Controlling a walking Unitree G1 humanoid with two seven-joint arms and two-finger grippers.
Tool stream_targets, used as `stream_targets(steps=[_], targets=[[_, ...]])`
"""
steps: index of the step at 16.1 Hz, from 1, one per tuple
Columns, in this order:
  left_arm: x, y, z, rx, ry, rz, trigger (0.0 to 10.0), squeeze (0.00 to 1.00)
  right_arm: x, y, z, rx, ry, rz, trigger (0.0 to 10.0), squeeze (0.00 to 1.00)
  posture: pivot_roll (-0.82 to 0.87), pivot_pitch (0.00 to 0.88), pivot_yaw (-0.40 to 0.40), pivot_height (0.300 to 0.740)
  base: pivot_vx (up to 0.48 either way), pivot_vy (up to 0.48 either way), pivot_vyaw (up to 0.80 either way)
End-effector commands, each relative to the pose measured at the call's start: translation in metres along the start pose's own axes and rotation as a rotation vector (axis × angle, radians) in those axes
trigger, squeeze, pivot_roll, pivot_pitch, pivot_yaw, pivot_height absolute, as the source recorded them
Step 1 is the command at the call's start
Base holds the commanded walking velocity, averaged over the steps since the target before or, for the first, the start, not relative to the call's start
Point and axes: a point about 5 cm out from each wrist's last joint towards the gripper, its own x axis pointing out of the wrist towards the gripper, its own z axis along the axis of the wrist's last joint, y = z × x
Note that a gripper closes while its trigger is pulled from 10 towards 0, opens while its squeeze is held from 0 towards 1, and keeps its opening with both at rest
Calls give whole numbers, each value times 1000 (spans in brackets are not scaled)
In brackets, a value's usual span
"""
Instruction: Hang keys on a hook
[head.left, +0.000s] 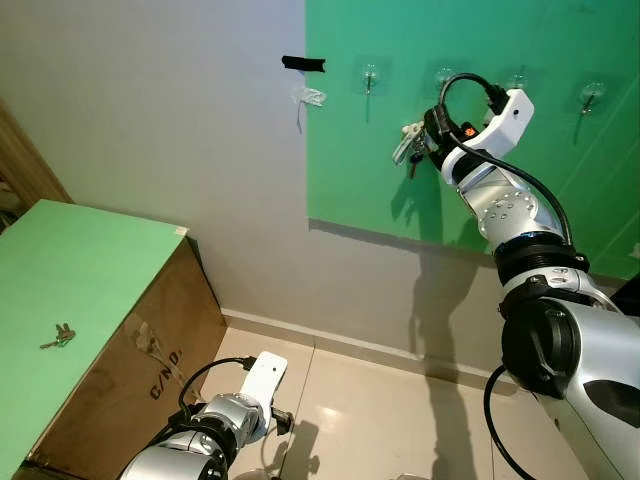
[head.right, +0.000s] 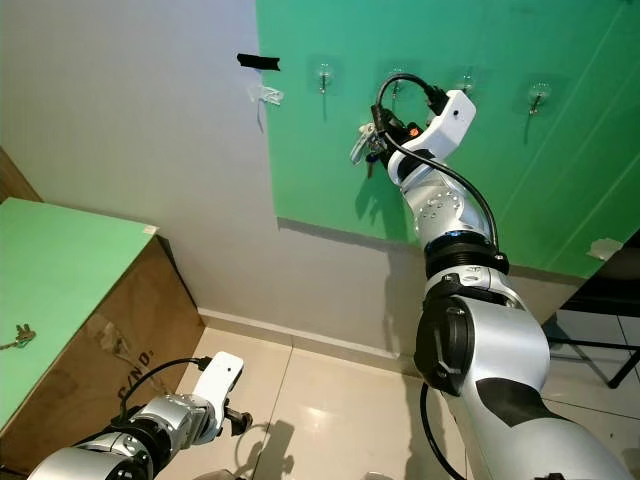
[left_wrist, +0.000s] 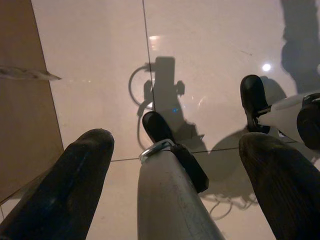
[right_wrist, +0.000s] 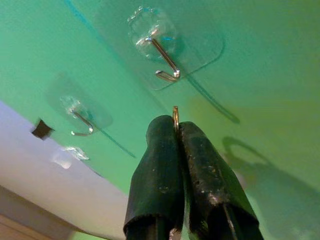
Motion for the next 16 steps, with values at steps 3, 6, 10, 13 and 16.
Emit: stream_targets(steps=[3, 6, 10, 13, 16], targets=[[0, 1, -3, 1, 12, 0, 10000, 0, 0, 11, 9, -370, -77, 25, 0, 0, -88, 0, 34, 740, 0, 0, 0], [0, 1, -3, 16, 12, 0, 10000, 0, 0, 20, 14, -484, -140, 57, 0, 0, -87, 0, 33, 740, 0, 0, 0], [0, 1, -4, 27, 13, 2, 10000, 0, 0, 20, 24, -525, -199, 39, 0, 0, -80, 0, 29, 740, 0, 0, 0], [1, 1, -5, 27, 14, 3, 10000, 0, -1, 11, 26, -544, -195, -8, 0, 0, -71, 0, 25, 740, 0, 0, 0], [1, 1, -6, 20, 16, 4, 10000, 0, 0, 5, 22, -425, -148, -25, 0, 0, -64, 0, 24, 740, 0, 0, 0]])
